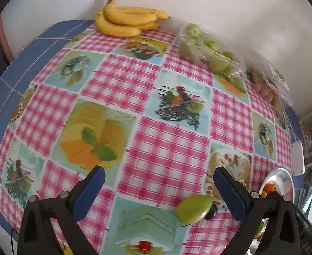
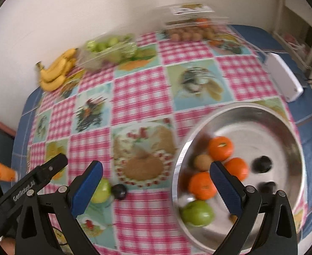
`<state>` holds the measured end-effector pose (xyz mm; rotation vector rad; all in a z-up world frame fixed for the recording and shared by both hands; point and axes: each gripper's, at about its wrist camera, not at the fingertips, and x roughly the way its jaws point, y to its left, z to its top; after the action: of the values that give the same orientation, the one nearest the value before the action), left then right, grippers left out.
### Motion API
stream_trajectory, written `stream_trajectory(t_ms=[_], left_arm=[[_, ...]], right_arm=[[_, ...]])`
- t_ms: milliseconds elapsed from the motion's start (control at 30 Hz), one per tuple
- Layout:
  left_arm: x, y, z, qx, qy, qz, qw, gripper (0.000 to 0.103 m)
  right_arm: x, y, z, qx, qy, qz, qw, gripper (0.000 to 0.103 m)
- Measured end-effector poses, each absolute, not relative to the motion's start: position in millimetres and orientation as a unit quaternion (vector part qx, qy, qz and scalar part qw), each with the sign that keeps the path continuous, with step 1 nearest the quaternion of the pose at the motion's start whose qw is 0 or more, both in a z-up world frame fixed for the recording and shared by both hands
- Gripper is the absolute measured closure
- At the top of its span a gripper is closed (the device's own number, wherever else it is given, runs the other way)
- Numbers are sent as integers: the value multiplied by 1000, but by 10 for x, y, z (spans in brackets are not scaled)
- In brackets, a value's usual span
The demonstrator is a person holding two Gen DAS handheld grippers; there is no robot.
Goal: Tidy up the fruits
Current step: 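Move the left gripper to the green apple while the right gripper approaches the dark plum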
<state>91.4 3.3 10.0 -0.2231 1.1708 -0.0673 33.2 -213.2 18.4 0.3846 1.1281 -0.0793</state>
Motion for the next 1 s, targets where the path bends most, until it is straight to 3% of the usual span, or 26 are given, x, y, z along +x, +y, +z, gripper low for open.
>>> stream_trajectory(t_ms=[367, 1000], left_arm=[[844, 249, -16, -111, 560, -18, 821, 0], [839, 250, -130, -106, 575, -25, 811, 0]], right_arm=[[362, -1783, -127, 151, 573, -20, 805, 3], [268, -1702, -316, 183, 572, -12, 800, 3]])
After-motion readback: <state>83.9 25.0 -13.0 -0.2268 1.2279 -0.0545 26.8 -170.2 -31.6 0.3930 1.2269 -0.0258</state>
